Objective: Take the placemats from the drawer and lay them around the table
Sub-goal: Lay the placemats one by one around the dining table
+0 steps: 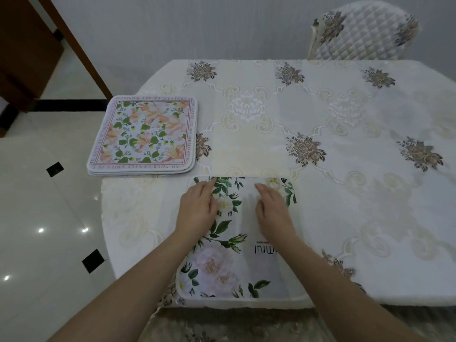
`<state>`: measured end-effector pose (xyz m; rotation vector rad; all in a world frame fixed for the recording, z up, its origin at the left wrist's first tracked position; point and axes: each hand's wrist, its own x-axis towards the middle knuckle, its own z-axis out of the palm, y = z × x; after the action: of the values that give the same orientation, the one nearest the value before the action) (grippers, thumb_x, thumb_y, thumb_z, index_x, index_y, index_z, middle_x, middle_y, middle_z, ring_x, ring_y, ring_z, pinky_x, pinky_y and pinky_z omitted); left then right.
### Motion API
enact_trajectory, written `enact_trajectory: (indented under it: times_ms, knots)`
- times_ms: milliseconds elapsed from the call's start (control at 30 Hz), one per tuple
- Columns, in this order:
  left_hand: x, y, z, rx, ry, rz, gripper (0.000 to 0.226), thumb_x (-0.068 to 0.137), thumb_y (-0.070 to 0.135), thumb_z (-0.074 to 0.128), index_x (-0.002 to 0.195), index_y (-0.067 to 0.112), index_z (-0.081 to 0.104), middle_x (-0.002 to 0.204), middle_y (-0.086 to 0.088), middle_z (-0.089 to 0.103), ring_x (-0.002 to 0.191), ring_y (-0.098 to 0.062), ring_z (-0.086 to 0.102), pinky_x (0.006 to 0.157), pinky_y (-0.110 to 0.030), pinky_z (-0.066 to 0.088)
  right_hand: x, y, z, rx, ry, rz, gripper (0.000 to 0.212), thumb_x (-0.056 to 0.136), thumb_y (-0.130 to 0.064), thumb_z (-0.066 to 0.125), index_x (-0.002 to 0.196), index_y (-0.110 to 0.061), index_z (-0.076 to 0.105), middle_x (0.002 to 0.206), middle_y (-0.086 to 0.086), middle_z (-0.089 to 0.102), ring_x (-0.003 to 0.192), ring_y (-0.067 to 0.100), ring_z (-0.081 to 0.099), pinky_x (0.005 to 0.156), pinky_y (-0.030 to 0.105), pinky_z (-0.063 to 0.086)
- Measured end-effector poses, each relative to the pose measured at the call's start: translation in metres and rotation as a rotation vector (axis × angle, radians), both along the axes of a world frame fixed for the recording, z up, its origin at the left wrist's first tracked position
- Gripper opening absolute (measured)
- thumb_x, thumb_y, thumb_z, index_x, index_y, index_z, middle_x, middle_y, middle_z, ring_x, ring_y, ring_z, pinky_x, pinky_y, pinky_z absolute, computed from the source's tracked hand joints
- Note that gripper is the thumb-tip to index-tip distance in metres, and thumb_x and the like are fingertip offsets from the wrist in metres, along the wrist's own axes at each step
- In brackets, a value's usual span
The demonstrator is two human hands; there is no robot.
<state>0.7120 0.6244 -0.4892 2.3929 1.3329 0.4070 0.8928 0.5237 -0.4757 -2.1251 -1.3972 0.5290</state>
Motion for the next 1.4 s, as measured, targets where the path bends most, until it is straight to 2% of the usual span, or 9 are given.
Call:
enact_trajectory:
  times_ms: [67, 133, 233, 333, 433, 667, 933, 1200, 1400]
  knots:
    - [0.016, 0.013, -0.006, 0.006, 0.053, -0.100, 0.064, 0.093, 0.035, 0.023, 0.150, 0.014, 0.039, 0.145, -0.008, 0.051, 0.132, -0.025, 0.047, 0.109, -0.041, 0.034, -0.008, 0.029, -0.008, -0.002, -0.050, 0.109, 0.047, 0.102, -0.010, 0.037, 0.150, -0.010, 0.033, 0.154, 0.007, 0.035, 0.144, 0.020, 0.027, 0.118, 0.030, 0.015]
    - [0.028, 0.023, -0.014, -0.013, 0.146, -0.194, 0.068, 0.093, 0.039, 0.012, 0.155, 0.016, 0.026, 0.159, -0.003, 0.033, 0.147, -0.018, 0.028, 0.119, -0.035, 0.015, -0.013, 0.051, -0.023, -0.055, -0.126, 0.177, 0.050, 0.102, -0.012, 0.032, 0.152, -0.007, 0.026, 0.159, 0.009, 0.027, 0.147, 0.022, 0.021, 0.120, 0.030, 0.009]
    - [0.034, 0.031, -0.030, -0.011, 0.275, -0.269, 0.070, 0.094, 0.046, -0.002, 0.158, 0.019, 0.011, 0.165, 0.004, 0.008, 0.152, -0.010, 0.005, 0.122, -0.032, -0.002, -0.014, 0.062, -0.046, -0.128, -0.310, 0.201, 0.060, 0.098, -0.031, 0.014, 0.152, -0.008, 0.026, 0.159, 0.008, 0.026, 0.149, 0.022, 0.020, 0.119, 0.032, 0.006]
    - [0.035, 0.031, -0.037, -0.008, 0.312, -0.284, 0.068, 0.095, 0.050, -0.006, 0.157, 0.024, 0.002, 0.162, 0.010, -0.006, 0.151, -0.006, -0.004, 0.123, -0.036, -0.004, -0.013, 0.060, -0.057, -0.143, -0.417, 0.182, 0.059, 0.099, -0.034, 0.019, 0.151, -0.009, 0.033, 0.157, 0.007, 0.033, 0.147, 0.021, 0.026, 0.121, 0.035, 0.010]
    - [0.033, 0.031, -0.039, 0.019, 0.330, -0.289, 0.066, 0.097, 0.050, 0.000, 0.157, 0.024, 0.004, 0.164, 0.009, -0.001, 0.151, -0.007, -0.001, 0.123, -0.036, -0.003, -0.015, 0.059, -0.054, -0.144, -0.422, 0.169, 0.057, 0.098, -0.033, 0.024, 0.149, -0.010, 0.037, 0.155, 0.006, 0.037, 0.145, 0.020, 0.030, 0.117, 0.035, 0.012]
    - [0.022, 0.033, -0.042, 0.065, 0.312, -0.282, 0.066, 0.100, 0.054, 0.018, 0.158, 0.025, 0.010, 0.165, 0.006, 0.007, 0.152, -0.010, 0.007, 0.122, -0.036, 0.001, 0.013, 0.047, -0.051, -0.187, -0.407, 0.124, 0.061, 0.099, -0.046, 0.021, 0.155, -0.021, 0.023, 0.162, 0.002, 0.020, 0.150, 0.017, 0.014, 0.122, 0.042, 0.011]
    - [0.006, 0.034, -0.040, 0.041, 0.316, -0.237, 0.069, 0.098, 0.058, 0.012, 0.158, 0.025, 0.000, 0.164, 0.008, -0.007, 0.152, -0.009, -0.004, 0.123, -0.034, -0.003, 0.071, 0.010, -0.049, -0.245, -0.394, 0.031, 0.058, 0.103, -0.041, 0.021, 0.157, -0.020, 0.010, 0.164, -0.004, 0.007, 0.150, 0.008, 0.002, 0.122, 0.030, 0.001]
    - [-0.037, 0.039, -0.034, -0.016, 0.364, -0.183, 0.073, 0.093, 0.060, -0.002, 0.158, 0.026, -0.005, 0.165, 0.008, -0.008, 0.150, -0.005, -0.010, 0.122, -0.030, -0.006, 0.095, -0.011, -0.041, -0.346, -0.468, 0.093, 0.071, 0.093, -0.051, -0.005, 0.156, -0.019, 0.001, 0.164, -0.005, -0.001, 0.150, 0.009, -0.002, 0.119, 0.027, -0.006]
    - [-0.030, 0.024, -0.017, 0.019, 0.379, -0.156, 0.075, 0.094, 0.055, -0.005, 0.158, 0.017, 0.003, 0.166, -0.001, 0.000, 0.153, -0.015, -0.002, 0.121, -0.031, -0.005, 0.065, -0.028, -0.026, -0.266, -0.417, -0.020, 0.066, 0.097, -0.044, 0.008, 0.157, -0.016, 0.004, 0.164, -0.002, 0.002, 0.150, 0.011, 0.001, 0.121, 0.030, -0.002]
